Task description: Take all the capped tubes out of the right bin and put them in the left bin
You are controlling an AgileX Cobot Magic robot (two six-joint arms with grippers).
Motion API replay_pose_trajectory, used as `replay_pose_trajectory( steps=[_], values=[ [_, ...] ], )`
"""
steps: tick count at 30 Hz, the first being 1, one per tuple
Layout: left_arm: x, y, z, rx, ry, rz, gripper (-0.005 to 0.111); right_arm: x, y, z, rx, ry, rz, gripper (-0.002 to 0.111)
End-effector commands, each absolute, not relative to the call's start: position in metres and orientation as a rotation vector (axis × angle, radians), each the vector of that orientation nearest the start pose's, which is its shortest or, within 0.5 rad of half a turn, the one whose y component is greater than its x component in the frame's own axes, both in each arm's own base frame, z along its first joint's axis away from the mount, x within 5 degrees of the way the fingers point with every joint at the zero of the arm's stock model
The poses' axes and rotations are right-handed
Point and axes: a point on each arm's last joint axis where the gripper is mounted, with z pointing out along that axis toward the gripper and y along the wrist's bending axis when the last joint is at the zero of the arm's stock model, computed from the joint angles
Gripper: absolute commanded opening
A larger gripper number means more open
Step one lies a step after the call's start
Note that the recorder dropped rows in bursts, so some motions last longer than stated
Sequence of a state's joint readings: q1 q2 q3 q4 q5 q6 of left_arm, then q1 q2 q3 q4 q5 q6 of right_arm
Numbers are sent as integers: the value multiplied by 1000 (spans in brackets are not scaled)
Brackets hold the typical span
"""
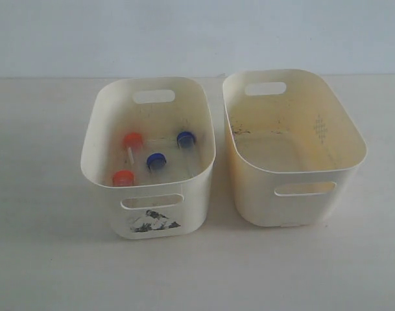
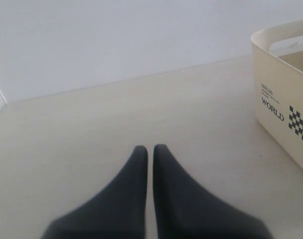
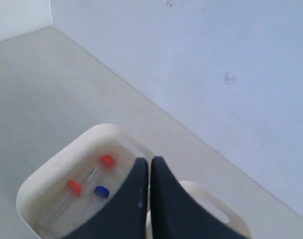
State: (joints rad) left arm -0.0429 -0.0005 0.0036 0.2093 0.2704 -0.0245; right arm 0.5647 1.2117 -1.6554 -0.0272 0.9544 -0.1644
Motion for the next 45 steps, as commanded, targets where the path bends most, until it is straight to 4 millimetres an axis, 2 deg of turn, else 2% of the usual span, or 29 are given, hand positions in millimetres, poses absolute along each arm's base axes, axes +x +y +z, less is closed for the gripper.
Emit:
replay_pose_trajectory(
  steps=[1, 3, 6, 9, 10, 12, 15, 18, 21, 25, 32, 37, 45],
  values=[
    [55, 2, 190, 140, 1732, 131, 4, 159, 77, 510, -597, 1837, 168, 1],
    [55, 2, 190, 140, 1732, 131, 4, 148, 57, 504, -497, 1834, 149, 1],
    [55, 2, 190, 140, 1732, 131, 4, 130, 33, 483, -351, 1809, 105, 1],
    [55, 2, 190, 140, 1732, 131, 4, 107, 18, 450, -226, 1754, 74, 1],
    [55, 2, 190, 140, 1732, 131, 4, 94, 14, 439, -193, 1714, 61, 1],
    [55, 2, 190, 140, 1732, 131, 4, 78, 10, 414, -148, 1659, 41, 1],
    [55, 2, 190, 140, 1735, 132, 4, 58, 7, 367, -102, 1608, 29, 1],
    [55, 2, 190, 140, 1735, 132, 4, 45, 6, 321, -86, 1611, 30, 1],
    [55, 2, 190, 140, 1735, 132, 4, 40, 6, 278, -84, 1629, 29, 1],
    [55, 2, 190, 140, 1735, 132, 4, 45, 5, 236, -78, 1672, 28, 1],
    [55, 2, 190, 140, 1735, 132, 4, 54, 5, 190, -57, 1757, 38, 1],
    [55, 2, 190, 140, 1735, 132, 4, 54, 5, 183, -24, 1813, 75, 1],
    [55, 2, 190, 140, 1735, 132, 4, 54, 4, 184, 12, 1806, 82, 1]
  ],
)
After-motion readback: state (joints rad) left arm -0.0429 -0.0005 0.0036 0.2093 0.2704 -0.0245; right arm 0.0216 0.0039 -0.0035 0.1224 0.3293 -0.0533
